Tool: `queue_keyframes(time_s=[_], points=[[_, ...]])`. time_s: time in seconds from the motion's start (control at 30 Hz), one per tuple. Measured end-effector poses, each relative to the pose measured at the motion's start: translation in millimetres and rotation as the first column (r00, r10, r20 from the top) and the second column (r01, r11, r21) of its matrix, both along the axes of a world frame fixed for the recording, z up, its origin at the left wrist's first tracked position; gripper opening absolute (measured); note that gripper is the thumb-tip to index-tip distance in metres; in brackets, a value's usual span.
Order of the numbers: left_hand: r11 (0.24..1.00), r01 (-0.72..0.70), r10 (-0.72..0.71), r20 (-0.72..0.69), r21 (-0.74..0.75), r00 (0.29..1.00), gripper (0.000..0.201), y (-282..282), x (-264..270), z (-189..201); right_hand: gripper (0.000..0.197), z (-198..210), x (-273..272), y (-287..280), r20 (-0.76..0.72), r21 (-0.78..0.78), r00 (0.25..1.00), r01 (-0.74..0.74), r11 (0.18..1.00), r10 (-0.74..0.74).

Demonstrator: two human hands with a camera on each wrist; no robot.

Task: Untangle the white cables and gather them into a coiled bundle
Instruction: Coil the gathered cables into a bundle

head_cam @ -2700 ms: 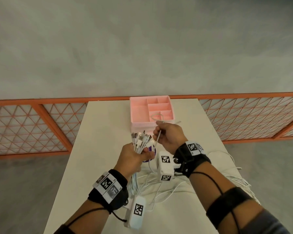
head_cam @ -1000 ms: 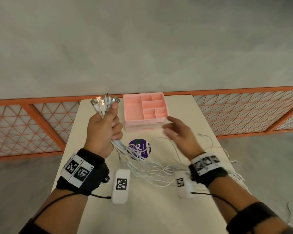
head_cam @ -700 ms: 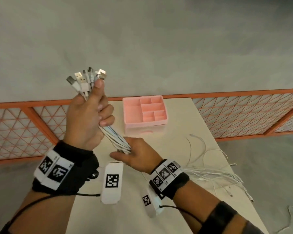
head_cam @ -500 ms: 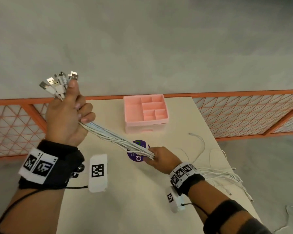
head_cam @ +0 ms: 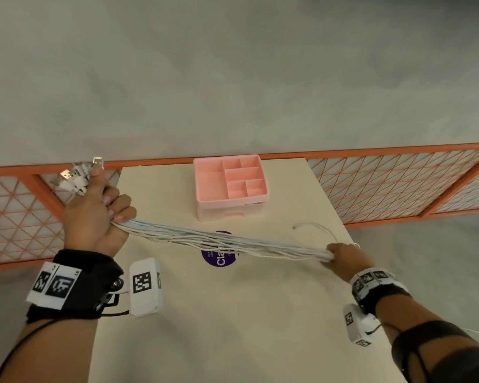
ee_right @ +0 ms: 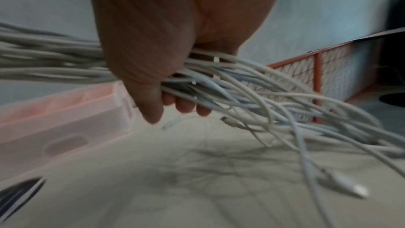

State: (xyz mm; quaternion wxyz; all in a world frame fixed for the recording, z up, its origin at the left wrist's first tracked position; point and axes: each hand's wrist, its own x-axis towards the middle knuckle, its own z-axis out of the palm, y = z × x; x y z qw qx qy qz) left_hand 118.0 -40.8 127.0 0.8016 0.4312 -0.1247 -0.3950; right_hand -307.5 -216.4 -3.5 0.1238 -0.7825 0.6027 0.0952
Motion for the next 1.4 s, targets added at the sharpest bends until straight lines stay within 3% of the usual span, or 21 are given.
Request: queue_keyframes(time_s=[0.1, 0.17, 0.23, 0.3, 0.37, 0.43, 0.5, 0.57, 0.63, 0.7, 0.8, 0.87, 0.93, 1.0, 1.1, 1.17, 1.2, 1.27, 1.4], points=[[0.999, 0.001, 0.001, -0.049, 0.047, 0.999, 0.039, -0.3, -2.1, -21.0, 0.006, 20.0, -16.6, -13.5, 0.231, -0.197, 0.964, 0.178, 0.964, -0.131], [0.995, 0.010, -0.003, -0.071, 0.103, 0.997, 0.034, -2.5, -6.2, -39.8, 0.007, 23.7, -20.1, -15.7, 0.282, -0.253, 0.950, 0.209, 0.945, -0.134], [0.987, 0.019, -0.008, -0.070, 0.159, 0.998, 0.034, -4.0, -12.3, -56.4, 0.009, 13.8, -23.0, -11.5, 0.146, -0.198, 0.979, 0.173, 0.965, -0.145], [0.980, 0.015, -0.001, -0.071, 0.200, 0.997, 0.037, -4.2, -20.8, -67.8, 0.012, -4.2, -26.5, -4.8, -0.113, -0.069, 0.987, 0.108, 0.992, -0.116], [0.976, 0.020, -0.001, -0.087, 0.219, 0.996, 0.037, -4.2, -31.7, -73.9, 0.027, -20.5, -25.4, 3.2, -0.233, 0.149, 0.970, 0.106, 0.983, -0.069], [0.973, 0.030, -0.004, -0.110, 0.230, 0.994, 0.038, -6.3, -42.9, -76.9, 0.062, -28.5, -15.7, 9.3, -0.260, 0.332, 0.966, 0.086, 0.939, 0.004], [0.970, 0.030, 0.000, -0.123, 0.241, 0.992, 0.037, -9.0, -53.1, -77.7, 0.093, -24.0, 8.4, 13.6, -0.247, 0.389, 0.967, 0.032, 0.921, 0.070], [0.970, 0.022, 0.009, -0.125, 0.242, 0.992, 0.037, -11.8, -61.3, -77.3, 0.103, -5.3, 46.2, 18.5, -0.080, 0.343, 0.989, -0.088, 0.935, 0.123], [0.971, 0.026, 0.003, -0.120, 0.238, 0.993, 0.038, -15.5, -66.9, -75.4, 0.101, 22.9, 89.1, 28.7, 0.248, 0.226, 0.950, -0.247, 0.942, 0.189], [0.974, 0.045, -0.018, -0.121, 0.224, 0.992, 0.038, -19.2, -71.7, -71.7, 0.093, 53.5, 131.6, 48.6, 0.533, 0.111, 0.802, -0.383, 0.917, 0.270], [0.977, 0.071, -0.049, -0.114, 0.199, 0.992, 0.039, -21.8, -80.6, -62.7, 0.083, 71.5, 188.8, 77.8, 0.779, 0.258, 0.610, -0.523, 0.813, 0.145], [0.977, 0.086, -0.069, -0.093, 0.193, 0.993, 0.042, -21.5, -84.9, -57.2, 0.063, 64.6, 213.7, 91.0, 0.843, 0.310, 0.534, -0.583, 0.751, 0.066], [0.978, 0.075, -0.062, -0.072, 0.194, 0.995, 0.042, -21.5, -83.6, -53.5, 0.038, 58.3, 224.4, 99.1, 0.854, 0.364, 0.520, -0.594, 0.717, -0.003], [0.980, 0.057, -0.038, -0.102, 0.191, 0.994, 0.041, -20.6, -77.5, -53.1, 0.028, 50.8, 227.0, 105.0, 0.853, 0.354, 0.521, -0.590, 0.726, 0.008], [0.980, 0.044, -0.014, -0.153, 0.193, 0.988, 0.030, -16.5, -69.5, -60.7, 0.028, 40.3, 227.2, 109.5, 0.774, 0.170, 0.580, -0.576, 0.800, 0.253], [0.975, 0.062, -0.038, -0.115, 0.214, 0.993, 0.020, -12.2, -65.3, -70.9, 0.031, 35.8, 227.4, 111.0, 0.715, 0.100, 0.613, -0.566, 0.818, 0.337], [0.969, 0.087, -0.069, -0.086, 0.229, 0.994, 0.018, -9.2, -62.8, -76.0, 0.031, 34.0, 226.6, 110.3, 0.703, 0.091, 0.624, -0.555, 0.827, 0.342], [0.945, 0.180, -0.181, -0.020, 0.272, 0.983, 0.032, -2.2, -56.4, -84.0, 0.033, 34.6, 222.8, 104.9, 0.709, 0.089, 0.626, -0.535, 0.840, 0.324], [0.810, 0.391, -0.476, 0.099, 0.438, 0.874, 0.059, 12.3, -44.5, -83.0, 0.033, 53.0, 214.0, 78.8, 0.713, 0.151, 0.661, -0.470, 0.869, 0.234]])
